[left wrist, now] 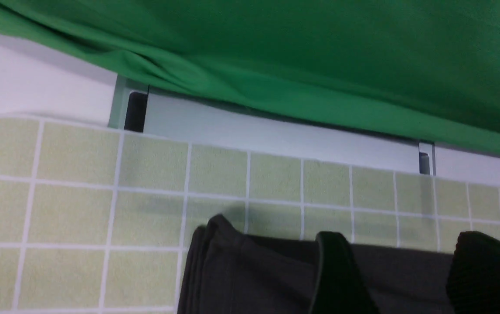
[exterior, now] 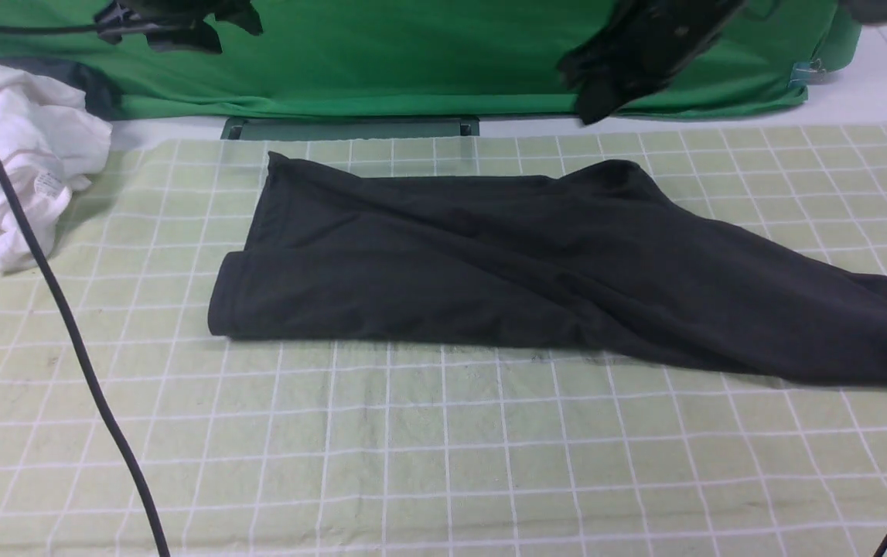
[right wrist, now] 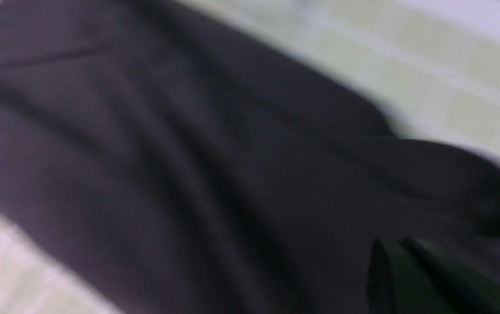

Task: Fold a long-sleeved shirt over a green coffee tablecloth.
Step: 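Pull the folded dark garment lengthwise by its ends to straighten it flat on the table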

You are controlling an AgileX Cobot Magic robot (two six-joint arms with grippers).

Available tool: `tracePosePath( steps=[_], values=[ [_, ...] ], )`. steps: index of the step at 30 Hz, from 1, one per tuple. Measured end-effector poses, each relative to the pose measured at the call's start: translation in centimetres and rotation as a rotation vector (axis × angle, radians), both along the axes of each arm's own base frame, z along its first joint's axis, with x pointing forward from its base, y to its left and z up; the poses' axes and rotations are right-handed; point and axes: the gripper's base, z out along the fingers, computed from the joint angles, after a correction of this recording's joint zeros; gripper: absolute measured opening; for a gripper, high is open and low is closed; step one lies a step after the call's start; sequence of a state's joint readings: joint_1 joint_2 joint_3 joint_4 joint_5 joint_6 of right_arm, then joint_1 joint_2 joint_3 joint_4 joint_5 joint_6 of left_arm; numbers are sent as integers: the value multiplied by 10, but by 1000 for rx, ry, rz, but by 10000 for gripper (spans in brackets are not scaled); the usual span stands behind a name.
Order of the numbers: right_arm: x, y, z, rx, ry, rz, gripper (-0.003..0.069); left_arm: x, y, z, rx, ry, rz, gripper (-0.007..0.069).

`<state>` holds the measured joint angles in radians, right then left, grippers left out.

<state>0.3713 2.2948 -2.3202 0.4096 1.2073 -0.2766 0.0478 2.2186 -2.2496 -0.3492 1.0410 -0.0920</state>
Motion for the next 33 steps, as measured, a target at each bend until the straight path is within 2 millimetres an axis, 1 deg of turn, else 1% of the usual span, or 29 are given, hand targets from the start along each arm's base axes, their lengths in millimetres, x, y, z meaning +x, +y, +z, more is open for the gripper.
tracePosePath(
  steps=[1, 2, 4, 5, 6, 7, 8, 10, 13, 15, 18, 20, 21, 22, 24, 28, 30, 33],
  values=[
    [0, 3, -3, 2, 8, 9, 5, 0, 0, 0, 1, 0, 0, 328],
    [-5, 22, -19, 1, 41, 59, -1, -2, 0, -3, 11, 35, -18, 282],
    [-7, 38, -39, -4, 74, 90, -2, -4, 0, -7, 24, 69, -40, 219],
    [-6, 48, -57, -11, 95, 101, -2, -5, 0, -10, 31, 84, -52, 174],
    [-6, 54, -69, -13, 104, 105, -2, -5, 0, -10, 35, 89, -59, 137],
    [-6, 54, -69, -13, 104, 107, -2, -5, -1, -10, 37, 92, -63, 129],
    [-3, 58, -84, -16, 112, 102, -2, -6, -1, -11, 40, 99, -70, 83],
    [2, 59, -99, -16, 110, 88, -2, -6, -1, -13, 41, 106, -73, 31],
    [8, 58, -109, -17, 81, 69, -1, -6, -1, -14, 41, 113, -75, 11],
    [15, 57, -113, -26, 27, 49, -1, -5, -1, -15, 41, 116, -75, 10],
    [28, 49, -111, -53, -86, -1, -1, -6, -1, -15, 42, 119, -76, 12],
    [40, 39, -105, -49, -178, -53, -1, -6, -1, -16, 42, 123, -79, 13],
    [41, 39, -104, -45, -185, -57, -1, -6, -1, -16, 42, 123, -79, 13],
    [49, 30, -98, -32, -232, -100, 0, -6, -1, -16, 42, 124, -79, 13],
    [55, 18, -92, -28, -248, -133, 5, -6, -1, -16, 42, 124, -80, 13],
    [55, 0, -69, -45, -224, -151, 14, -8, -1, -16, 46, 138, -93, 13],
    [50, -12, -50, -63, -181, -150, 16, -10, -2, -17, 45, 159, -107, 15],
    [41, -24, -31, -91, -117, -140, 25, -10, -4, -17, 19, 161, -121, 14]
  ],
)
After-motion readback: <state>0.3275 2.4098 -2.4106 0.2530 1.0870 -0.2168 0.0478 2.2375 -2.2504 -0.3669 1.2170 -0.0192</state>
